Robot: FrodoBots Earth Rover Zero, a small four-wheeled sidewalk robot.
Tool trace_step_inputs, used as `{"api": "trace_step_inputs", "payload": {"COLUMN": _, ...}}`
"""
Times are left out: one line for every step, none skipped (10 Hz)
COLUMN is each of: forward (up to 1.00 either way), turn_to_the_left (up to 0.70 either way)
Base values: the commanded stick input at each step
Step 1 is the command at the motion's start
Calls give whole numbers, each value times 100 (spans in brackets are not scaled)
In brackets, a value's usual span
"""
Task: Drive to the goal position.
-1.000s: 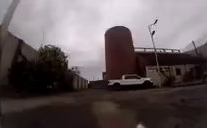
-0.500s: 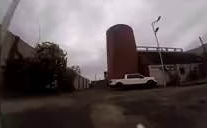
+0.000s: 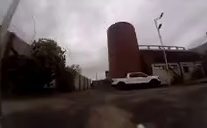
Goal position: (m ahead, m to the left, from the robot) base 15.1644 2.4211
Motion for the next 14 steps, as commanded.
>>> {"api": "trace_step_inputs", "payload": {"forward": 100, "turn_to_the_left": 0}}
{"api": "trace_step_inputs", "payload": {"forward": 100, "turn_to_the_left": 24}}
{"api": "trace_step_inputs", "payload": {"forward": 100, "turn_to_the_left": 40}}
{"api": "trace_step_inputs", "payload": {"forward": 100, "turn_to_the_left": 40}}
{"api": "trace_step_inputs", "payload": {"forward": 100, "turn_to_the_left": 13}}
{"api": "trace_step_inputs", "payload": {"forward": 100, "turn_to_the_left": 0}}
{"api": "trace_step_inputs", "payload": {"forward": 100, "turn_to_the_left": 0}}
{"api": "trace_step_inputs", "payload": {"forward": 100, "turn_to_the_left": 0}}
{"api": "trace_step_inputs", "payload": {"forward": 100, "turn_to_the_left": 0}}
{"api": "trace_step_inputs", "payload": {"forward": 100, "turn_to_the_left": 0}}
{"api": "trace_step_inputs", "payload": {"forward": 100, "turn_to_the_left": 0}}
{"api": "trace_step_inputs", "payload": {"forward": 100, "turn_to_the_left": 0}}
{"api": "trace_step_inputs", "payload": {"forward": 100, "turn_to_the_left": 0}}
{"api": "trace_step_inputs", "payload": {"forward": 100, "turn_to_the_left": 0}}
